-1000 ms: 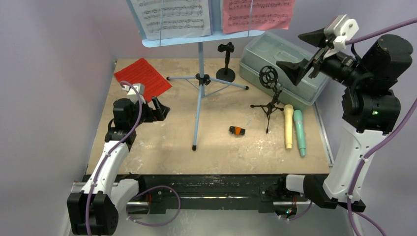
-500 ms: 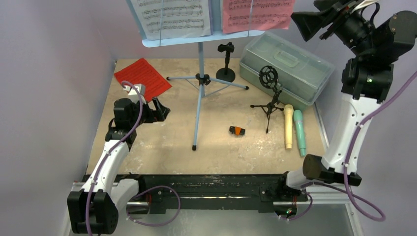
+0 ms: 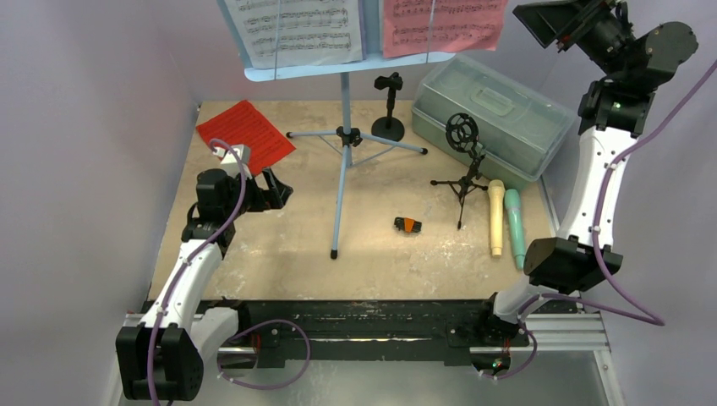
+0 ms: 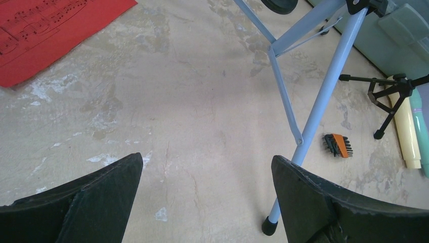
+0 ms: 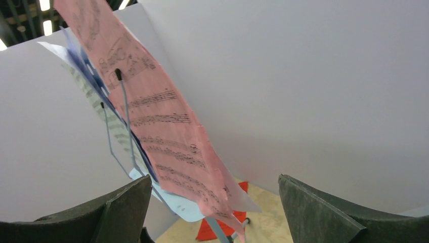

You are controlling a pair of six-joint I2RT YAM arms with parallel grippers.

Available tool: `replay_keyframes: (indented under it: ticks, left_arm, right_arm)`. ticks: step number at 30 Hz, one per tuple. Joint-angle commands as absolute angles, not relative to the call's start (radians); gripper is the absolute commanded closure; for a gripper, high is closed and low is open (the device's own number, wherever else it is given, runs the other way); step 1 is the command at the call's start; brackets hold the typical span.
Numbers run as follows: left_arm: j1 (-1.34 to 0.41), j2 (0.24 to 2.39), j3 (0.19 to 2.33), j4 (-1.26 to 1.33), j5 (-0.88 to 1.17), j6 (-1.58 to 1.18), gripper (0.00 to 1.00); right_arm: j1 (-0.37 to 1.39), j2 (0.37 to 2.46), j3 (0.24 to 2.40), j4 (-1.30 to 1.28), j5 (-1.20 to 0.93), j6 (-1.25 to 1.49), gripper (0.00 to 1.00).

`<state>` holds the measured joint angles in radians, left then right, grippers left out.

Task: Pack up the instrument practice props
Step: Pick up the sheet music from the music stand.

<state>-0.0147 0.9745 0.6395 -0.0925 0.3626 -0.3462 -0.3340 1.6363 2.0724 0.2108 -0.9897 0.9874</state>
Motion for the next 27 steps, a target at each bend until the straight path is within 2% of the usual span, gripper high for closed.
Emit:
replay_keyframes:
  ticks: [1, 9, 27]
  left_arm:
    - [-0.017, 0.979, 0.654, -0.071, 0.361, -0.321, 0.01]
    - [-0.017, 0.982, 0.654, -0.072, 0.359, -0.321, 0.01]
    - [-0.017, 0.983, 0.653, -0.075, 0.356, -0.319, 0.02]
  right_arm:
    - [-0.326, 1.612, 2.077, 0.407, -1.038, 1.102, 0.01]
    - [-0.265, 1.625, 2.066, 0.464, -1.06, 1.134, 0.02]
    - [-0.238, 1.654, 2.114, 0.354, -1.032, 1.01, 0.01]
